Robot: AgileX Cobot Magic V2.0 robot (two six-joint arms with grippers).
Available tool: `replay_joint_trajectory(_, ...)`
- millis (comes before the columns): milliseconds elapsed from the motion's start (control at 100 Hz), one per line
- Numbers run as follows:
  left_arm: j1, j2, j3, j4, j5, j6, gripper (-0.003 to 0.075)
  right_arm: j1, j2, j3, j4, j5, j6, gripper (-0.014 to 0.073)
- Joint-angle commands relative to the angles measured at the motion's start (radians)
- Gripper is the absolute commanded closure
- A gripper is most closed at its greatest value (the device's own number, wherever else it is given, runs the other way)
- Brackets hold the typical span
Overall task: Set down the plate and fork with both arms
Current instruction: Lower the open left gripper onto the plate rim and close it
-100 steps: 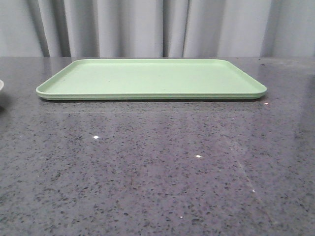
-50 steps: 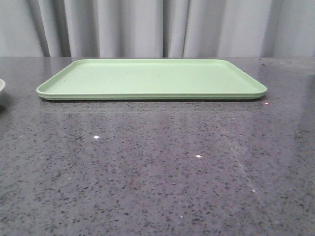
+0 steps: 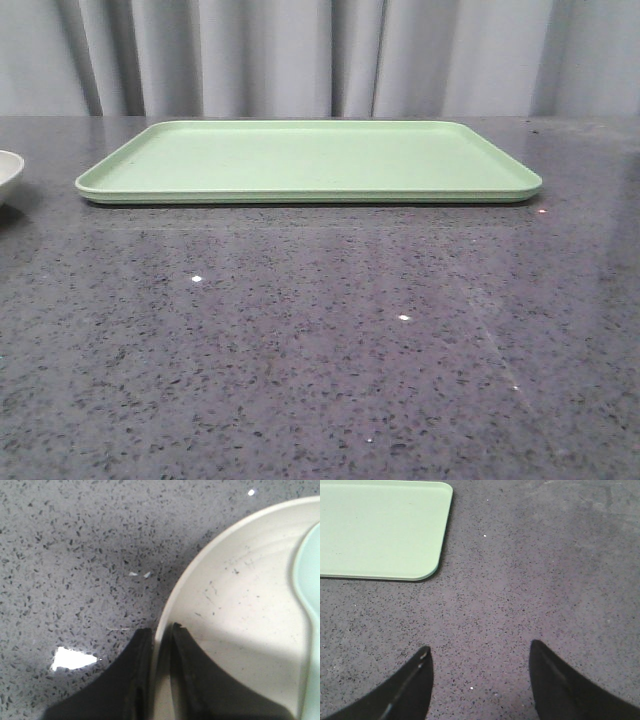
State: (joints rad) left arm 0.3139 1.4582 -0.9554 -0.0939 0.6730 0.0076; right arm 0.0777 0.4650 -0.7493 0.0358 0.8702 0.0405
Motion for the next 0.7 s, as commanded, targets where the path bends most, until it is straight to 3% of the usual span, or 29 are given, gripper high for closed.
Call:
replay_joint_trajectory(0, 0.002, -0.007, -0.010, 0.028, 0.022, -0.001, 0.0741, -0.003, 0.015, -0.035, 0.004, -0.071, -0.006, 0.0158)
replay_joint_trajectory(690, 0.002, -0.116, -0.014, -0.103, 0.059, 0.024, 0.0740, -0.003, 0.015, -0.035, 0.004, -0.067, -0.006, 0.0158)
